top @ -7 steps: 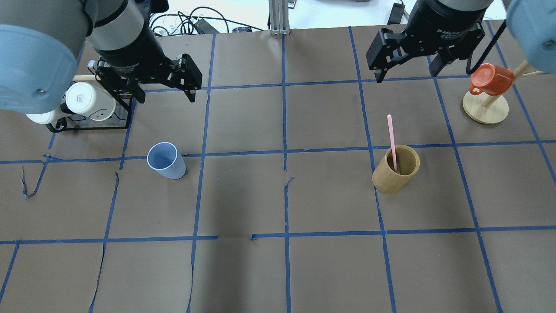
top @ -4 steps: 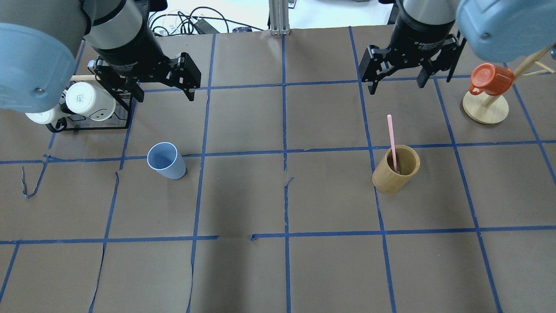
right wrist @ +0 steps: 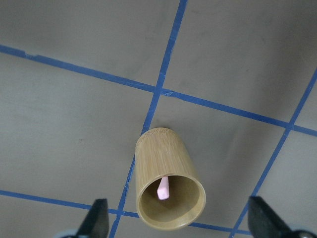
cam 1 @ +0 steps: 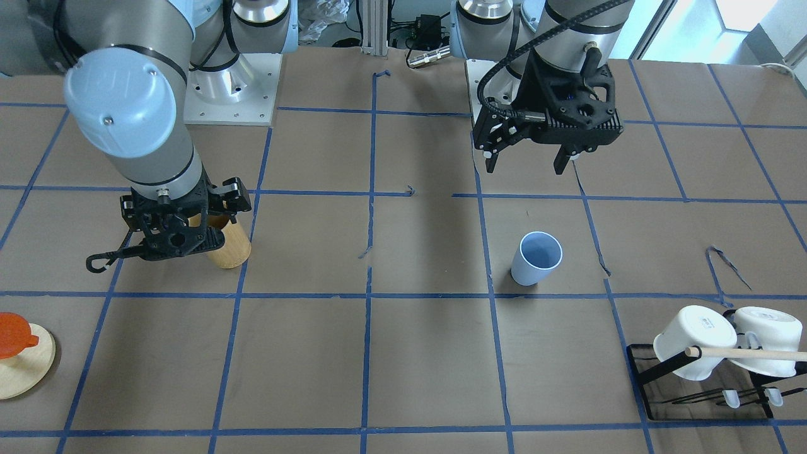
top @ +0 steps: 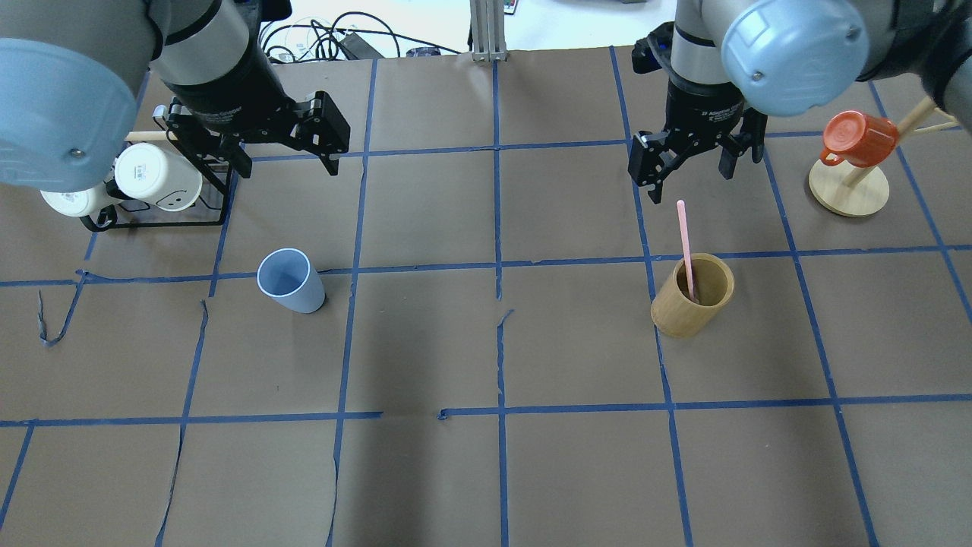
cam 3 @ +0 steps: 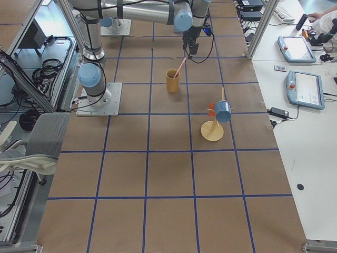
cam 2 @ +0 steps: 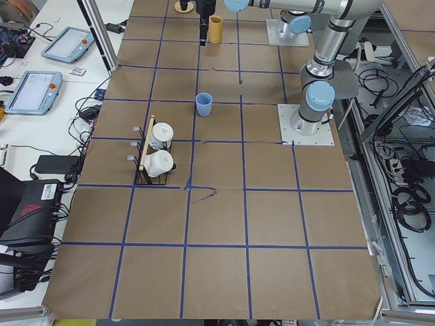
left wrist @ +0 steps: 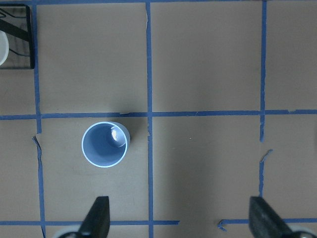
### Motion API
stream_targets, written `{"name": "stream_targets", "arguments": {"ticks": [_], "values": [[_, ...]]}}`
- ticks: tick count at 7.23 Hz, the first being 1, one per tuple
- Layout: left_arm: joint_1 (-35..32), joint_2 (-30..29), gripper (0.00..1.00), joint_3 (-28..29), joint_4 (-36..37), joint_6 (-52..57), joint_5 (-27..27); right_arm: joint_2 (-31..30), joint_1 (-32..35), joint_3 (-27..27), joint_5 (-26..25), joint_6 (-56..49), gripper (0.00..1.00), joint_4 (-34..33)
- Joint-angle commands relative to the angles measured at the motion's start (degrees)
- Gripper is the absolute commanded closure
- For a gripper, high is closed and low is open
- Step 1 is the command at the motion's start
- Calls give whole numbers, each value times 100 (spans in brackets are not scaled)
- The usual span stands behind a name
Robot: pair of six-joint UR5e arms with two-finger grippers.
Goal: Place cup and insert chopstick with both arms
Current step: 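Lower the left gripper onto the blue cup while the right descends to the chopstick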
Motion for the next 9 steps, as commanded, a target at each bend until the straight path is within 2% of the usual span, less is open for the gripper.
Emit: {"name": "stream_targets", "arguments": {"ticks": [1, 3, 4, 5, 6, 7, 8, 9], "values": [[443, -256, 0, -373, 54, 394, 13, 161, 168, 435, -586, -482, 0, -361], [471, -625, 0, -910, 954, 607, 13, 170, 134, 481, -582, -705, 0, -356], [471, -853, 0, -1069, 1151, 625, 31, 179, 142, 490, -538, -679, 4, -338], [471, -1108, 0, -1131, 1345, 799, 31, 248, 142, 447, -503, -670, 20, -338], [480, -1336, 0, -1123, 1416, 827, 31, 258, 134, 446, -285, -670, 23, -338], [480, -1478, 0, -1132, 1399, 836, 48, 258, 133, 446, -248, -670, 39, -338], [489, -1566, 5, -1132, 1399, 836, 75, 258, 125, 437, -248, -679, 54, -330], [489, -1654, 8, -1141, 1364, 758, 84, 258, 125, 446, -248, -688, 57, -321]]}}
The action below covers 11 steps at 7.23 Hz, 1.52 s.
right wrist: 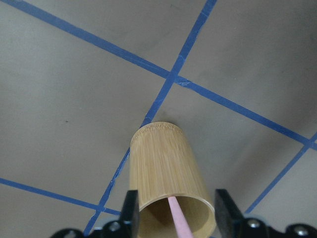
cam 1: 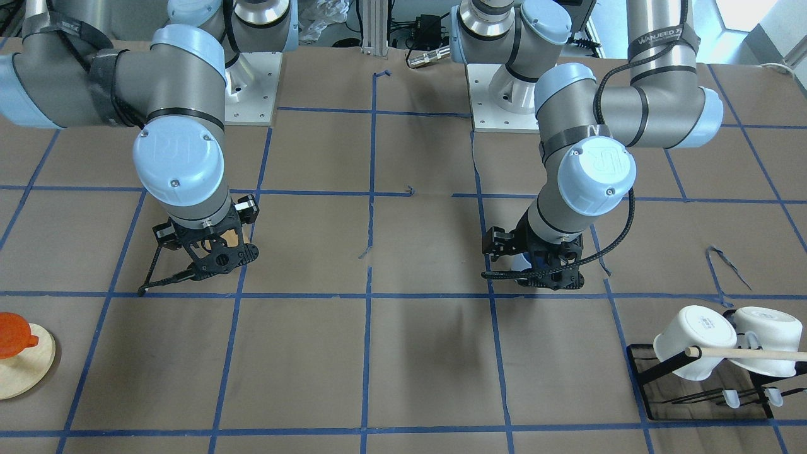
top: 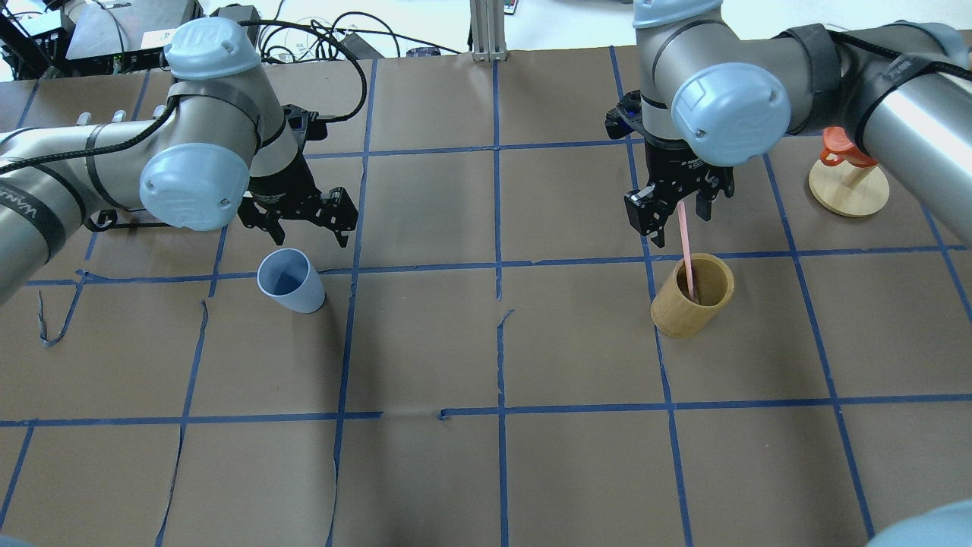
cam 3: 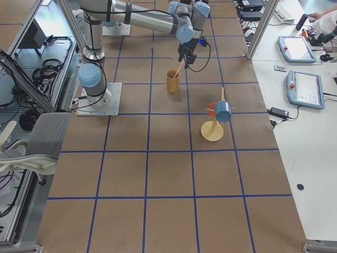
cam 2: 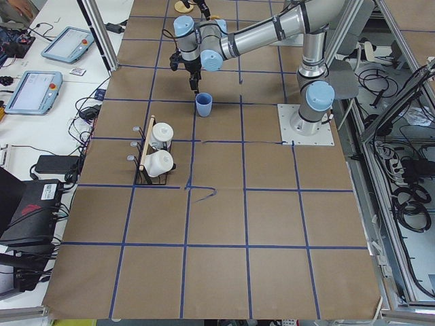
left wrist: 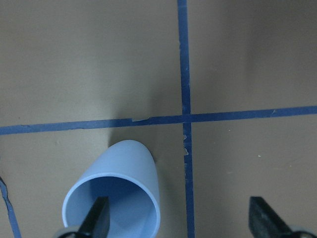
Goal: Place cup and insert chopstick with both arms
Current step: 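Lower the left gripper onto the blue cup while the right descends to the chopstick, then grasp the blue cup with the left gripper while the right gripper lifts the pink chopstick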
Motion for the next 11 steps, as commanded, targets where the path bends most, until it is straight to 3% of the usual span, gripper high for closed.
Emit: {"name": "stream_targets", "arguments": {"ticks": [1, 2, 3, 4, 5, 7, 9, 11], "values": [[3, -145, 14, -52, -84, -101, 95, -25, -30, -14, 3, -1, 69, 62], [73, -154, 29, -209, -85, -84, 174, -42, -47, -23, 29, 8, 78, 62], [204, -145, 57, -298, -85, -57, 166, -43, -48, -23, 38, 8, 85, 63], [240, -128, 74, -308, -94, -101, 166, -77, -56, -41, 46, -1, 89, 54], [241, -110, 99, -299, -94, -110, 166, -86, -56, -258, 195, 43, 90, 54], [223, -23, 100, -264, -111, -223, 131, -165, -179, -1004, 607, 52, 92, 684], [40, -48, 100, -107, -85, -1116, -166, -620, -241, -1218, 662, 52, 92, 1229], [-696, -223, 100, 392, 55, -2362, -247, -965, -241, -1367, 766, 43, 94, 1240]]}}
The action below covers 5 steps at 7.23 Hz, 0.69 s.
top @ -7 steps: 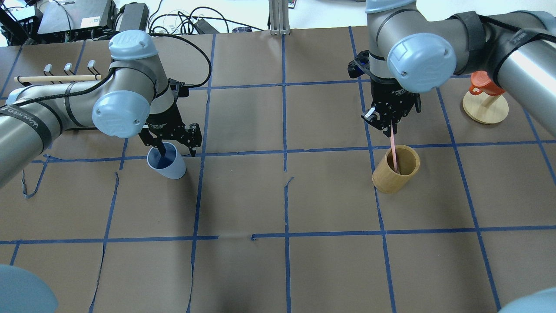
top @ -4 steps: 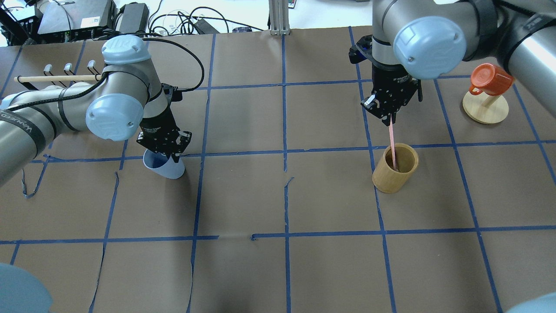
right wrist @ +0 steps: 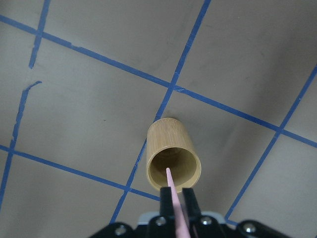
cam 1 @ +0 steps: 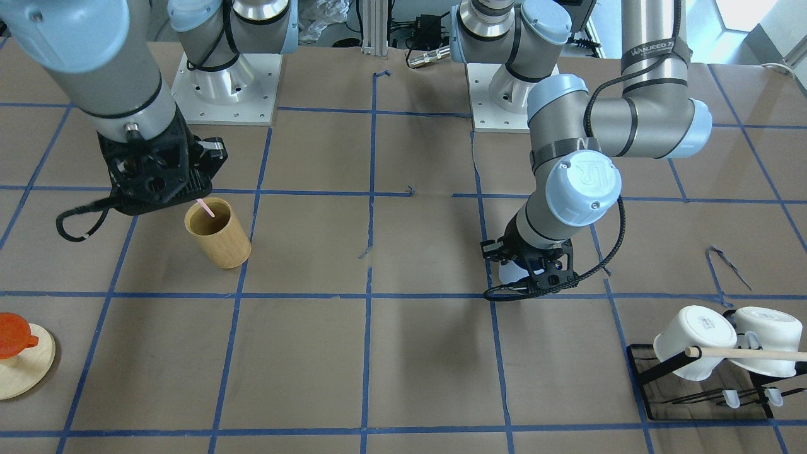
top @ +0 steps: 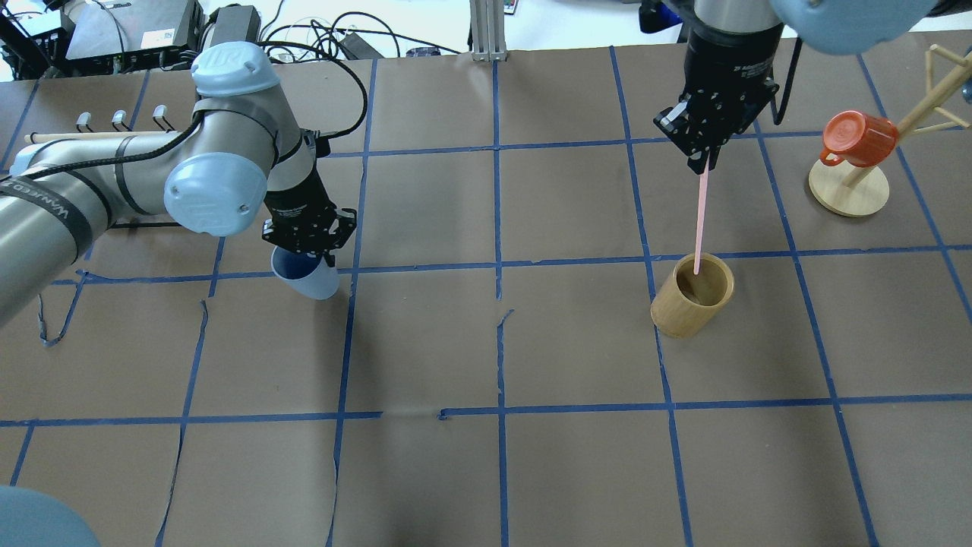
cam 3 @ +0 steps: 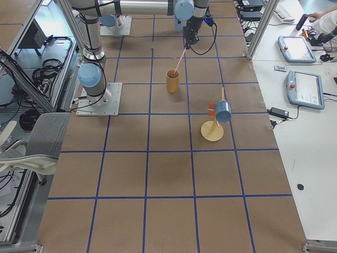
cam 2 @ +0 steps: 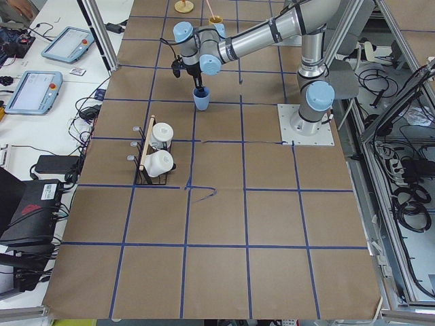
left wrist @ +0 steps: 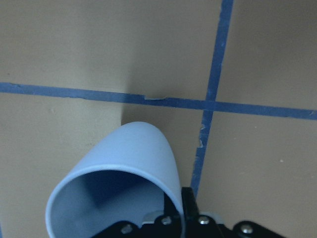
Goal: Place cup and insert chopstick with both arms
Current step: 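Grasp the blue cup with the left gripper while the right gripper lifts the pink chopstick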
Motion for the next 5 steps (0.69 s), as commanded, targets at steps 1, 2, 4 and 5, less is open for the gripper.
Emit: {"name": "stream_targets", "arguments": {"ticks": [1, 2, 4, 5], "values": [[-733, -209, 100, 546, 103, -1249, -68, -197, -15, -283, 110, 41, 99, -7], [-1032, -315, 100, 697, 252, -1828, -208, -180, -58, -441, 127, 119, 100, -43], [-1700, -692, 100, 733, 1304, -2998, -384, -110, -426, -478, 818, 120, 100, -393], [-1930, -868, 100, 751, 1673, -3238, -385, -101, -445, -478, 857, 137, 100, -403]]}}
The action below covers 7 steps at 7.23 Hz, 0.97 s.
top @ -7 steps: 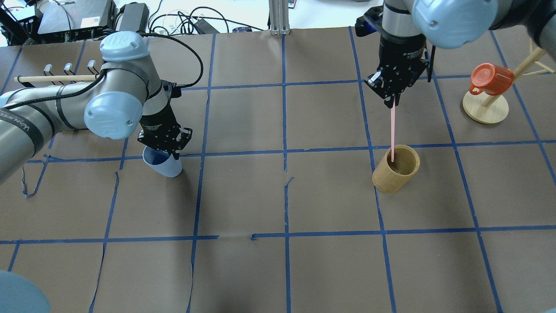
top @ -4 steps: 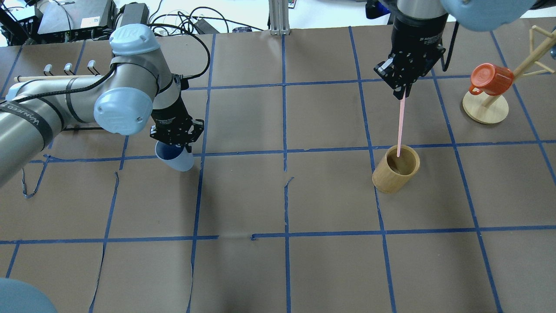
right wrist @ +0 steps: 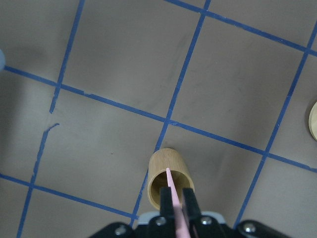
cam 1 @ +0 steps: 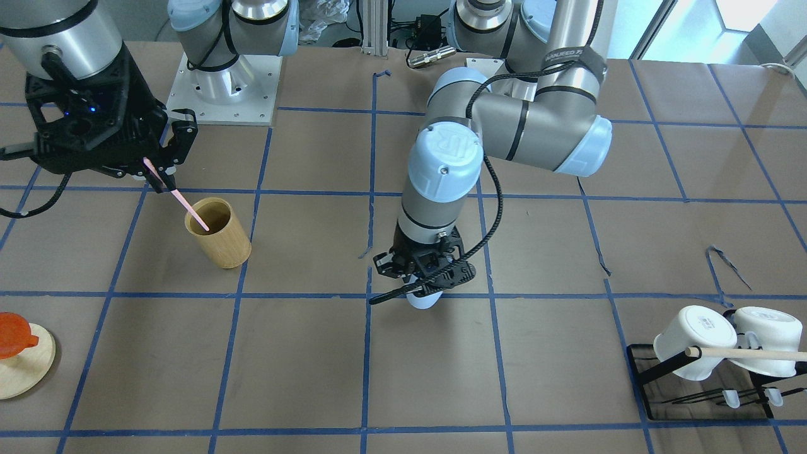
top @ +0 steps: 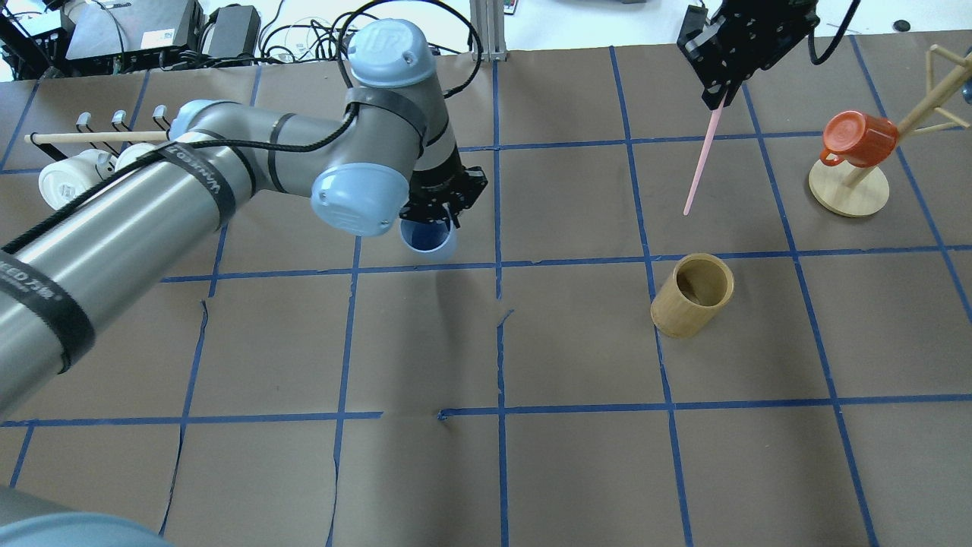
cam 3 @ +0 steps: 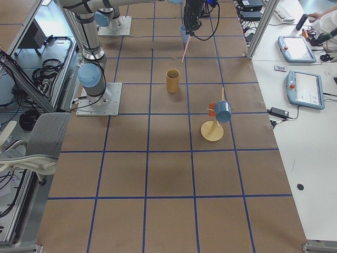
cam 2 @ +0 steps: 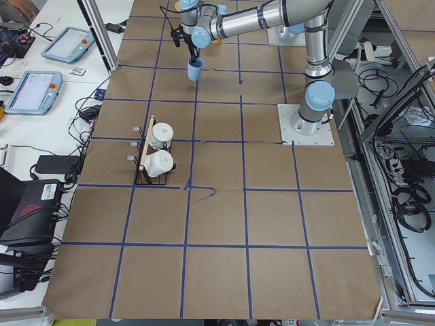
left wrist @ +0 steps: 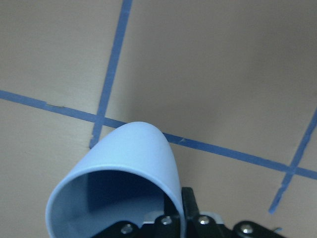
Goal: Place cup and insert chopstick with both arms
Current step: 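Set the blue cup down mid-table with the left gripper while the right holds the chopstick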
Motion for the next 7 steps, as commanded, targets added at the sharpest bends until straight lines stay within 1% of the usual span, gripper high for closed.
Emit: {"name": "stream_targets", "arguments": {"ticks": [1, 3, 4, 6, 7], "values": [[-457, -348, 100, 127, 754, -495, -30, 41, -62, -20, 219, 81, 100, -114], [-607, -454, 100, 172, 713, -504, 13, 120, -26, -20, 228, 186, 100, -194], [-599, -454, 2, 154, 704, -434, 40, 120, 0, -29, 228, 195, 100, -203], [-564, -367, 0, 303, 573, -372, 58, 85, 0, -56, 237, 187, 100, -194], [-485, -227, 0, 617, -81, 81, 58, 93, 35, -64, 315, 195, 100, -211]]}}
